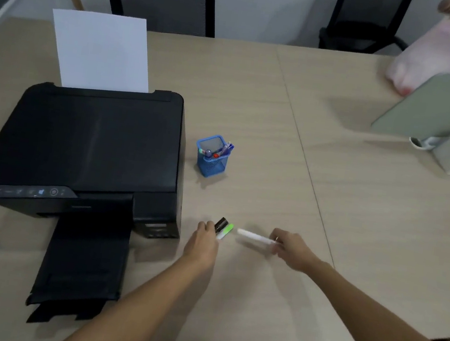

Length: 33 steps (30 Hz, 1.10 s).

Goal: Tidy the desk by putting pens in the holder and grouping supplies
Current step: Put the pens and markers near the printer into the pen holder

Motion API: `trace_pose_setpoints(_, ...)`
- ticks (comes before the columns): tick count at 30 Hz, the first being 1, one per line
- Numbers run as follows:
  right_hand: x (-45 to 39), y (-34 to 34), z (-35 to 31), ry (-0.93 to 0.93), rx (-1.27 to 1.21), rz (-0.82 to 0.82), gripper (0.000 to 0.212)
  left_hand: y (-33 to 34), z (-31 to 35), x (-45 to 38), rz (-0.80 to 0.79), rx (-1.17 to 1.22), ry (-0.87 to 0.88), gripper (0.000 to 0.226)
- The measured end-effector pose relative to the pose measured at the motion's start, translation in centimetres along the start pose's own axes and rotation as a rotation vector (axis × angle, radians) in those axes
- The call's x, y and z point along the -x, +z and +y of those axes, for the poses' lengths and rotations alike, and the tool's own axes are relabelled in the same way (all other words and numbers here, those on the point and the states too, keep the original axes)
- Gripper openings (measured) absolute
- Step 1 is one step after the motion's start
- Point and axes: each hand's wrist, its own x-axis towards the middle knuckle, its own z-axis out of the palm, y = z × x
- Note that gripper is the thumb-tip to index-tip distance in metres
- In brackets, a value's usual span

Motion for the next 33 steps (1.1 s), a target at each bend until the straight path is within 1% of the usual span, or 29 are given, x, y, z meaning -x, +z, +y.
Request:
trace_pose_setpoints(2,0.0,-2.3,-0.4,0.055,-0.176,0.083,0.009,0.7,0.8,-1.3,-0.024,-0.059,-0.026,0.033)
trace_pose_setpoints(3,-0.1,-3.5,-0.7,0.064,-0.243,0.122,0.008,1.0,1.1,-1.7,-0.024,-0.098,-0.033,0.034)
trace_pose_setpoints(6,-0.9,-7.1,-1.8,0.021,-0.395,0.208,0.008,2.2,1.2,-2.7,-0.049,-0.200,-0.017,0.029)
trace_pose_setpoints(8,-1.8,-9.1,-2.6,-0.007,-0.504,0.271,0.012,2.1,1.6,-2.5,-0.045,-0.151,-0.004,0.027)
trace_pose_setpoints(10,-3.4,-10.9,-3.5,-0.012,-0.646,0.358,0.014,0.5,2.6,-2.2,0.027,0.047,0.016,0.020)
trace_pose_setpoints(12,-5.6,-12.5,-4.7,-0.025,-0.735,0.454,0.014,-3.0,4.3,-2.3,0.133,0.286,0.050,0.022)
trace_pose_setpoints(14,-8.4,-14.0,-6.6,-0.069,-0.730,0.539,0.016,-8.0,6.5,-2.9,0.286,0.502,0.090,0.024)
trace_pose_setpoints(16,-10.6,-14.9,-9.1,-0.140,-0.647,0.584,0.015,-13.2,8.7,-3.6,0.424,0.762,0.100,0.020)
trace_pose_setpoints(18,-12.7,-15.1,-11.4,-0.213,-0.544,0.567,0.018,-17.1,9.9,-5.5,0.508,1.047,0.065,0.009)
trace_pose_setpoints(19,-13.6,-15.0,-12.3,-0.241,-0.488,0.536,0.021,-18.5,10.0,-7.0,0.561,1.141,0.025,0.008)
trace_pose_setpoints(20,-14.5,-14.7,-13.0,-0.261,-0.437,0.491,0.023,-19.4,9.9,-8.5,0.608,1.206,-0.017,0.008)
trace_pose_setpoints(22,-16.0,-14.0,-13.9,-0.297,-0.350,0.389,0.025,-19.6,8.9,-11.6,0.630,1.290,-0.089,0.009)
trace_pose_setpoints(24,-17.2,-13.2,-14.3,-0.324,-0.261,0.309,0.026,-18.7,7.9,-14.1,0.583,1.262,-0.164,0.014)
trace_pose_setpoints(27,-18.6,-12.2,-14.6,-0.360,-0.123,0.212,0.025,-16.6,6.7,-15.9,0.465,1.109,-0.243,0.021)
trace_pose_setpoints(29,-19.2,-11.6,-14.8,-0.374,-0.060,0.170,0.025,-15.4,6.2,-16.6,0.424,1.022,-0.306,0.022)
trace_pose_setpoints(33,-20.0,-10.7,-14.5,-0.344,-0.069,0.129,0.031,-14.4,6.3,-16.8,0.328,1.018,-0.384,0.025)
